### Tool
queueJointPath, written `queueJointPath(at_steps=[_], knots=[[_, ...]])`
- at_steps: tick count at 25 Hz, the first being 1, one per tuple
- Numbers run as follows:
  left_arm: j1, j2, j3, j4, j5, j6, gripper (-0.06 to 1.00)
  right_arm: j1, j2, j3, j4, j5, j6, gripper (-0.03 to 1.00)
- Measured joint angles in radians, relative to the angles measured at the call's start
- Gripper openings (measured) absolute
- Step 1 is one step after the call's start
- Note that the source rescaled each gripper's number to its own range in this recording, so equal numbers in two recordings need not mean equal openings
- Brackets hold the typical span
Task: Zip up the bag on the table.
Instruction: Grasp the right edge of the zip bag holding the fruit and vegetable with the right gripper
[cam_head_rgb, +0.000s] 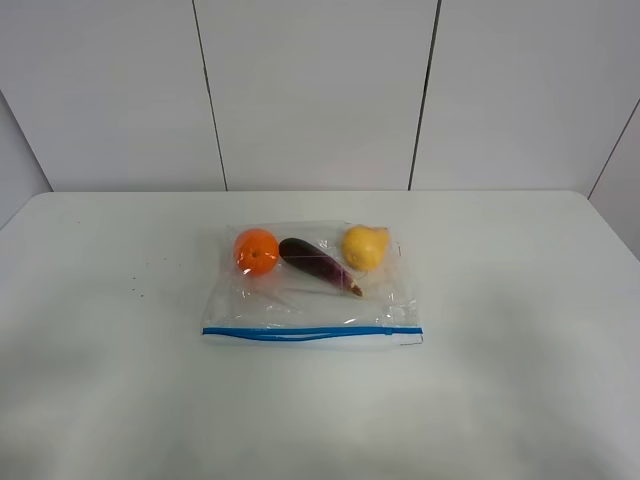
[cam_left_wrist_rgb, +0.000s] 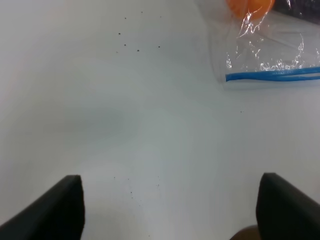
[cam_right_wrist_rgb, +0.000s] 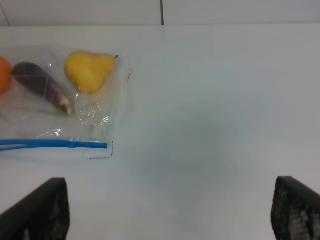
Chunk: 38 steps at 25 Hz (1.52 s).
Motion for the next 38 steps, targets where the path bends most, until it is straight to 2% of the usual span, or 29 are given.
queueJointPath(at_steps=[13, 17, 20, 29, 34, 38], knots=[[0.000, 0.000, 0.000, 0.000, 0.000, 0.000, 1.00, 0.000, 0.000, 0.000, 0.000, 0.000, 0.000, 0.97], [0.000, 0.000, 0.000, 0.000, 0.000, 0.000, 1.00, 0.000, 0.060, -0.037, 0.000, 0.000, 0.014, 0.97], [0.000, 0.000, 0.000, 0.000, 0.000, 0.000, 1.00, 0.000, 0.216, -0.123, 0.001, 0.000, 0.023, 0.97], [0.000, 0.000, 0.000, 0.000, 0.000, 0.000, 1.00, 0.000, 0.877, -0.387, 0.058, 0.056, 0.023, 0.97], [0.000, 0.000, 0.000, 0.000, 0.000, 0.000, 1.00, 0.000, 1.186, -0.486, 0.131, -0.018, 0.039, 0.97], [0.000, 0.000, 0.000, 0.000, 0.000, 0.000, 1.00, 0.000, 1.401, -0.531, 0.220, -0.061, -0.043, 0.97]])
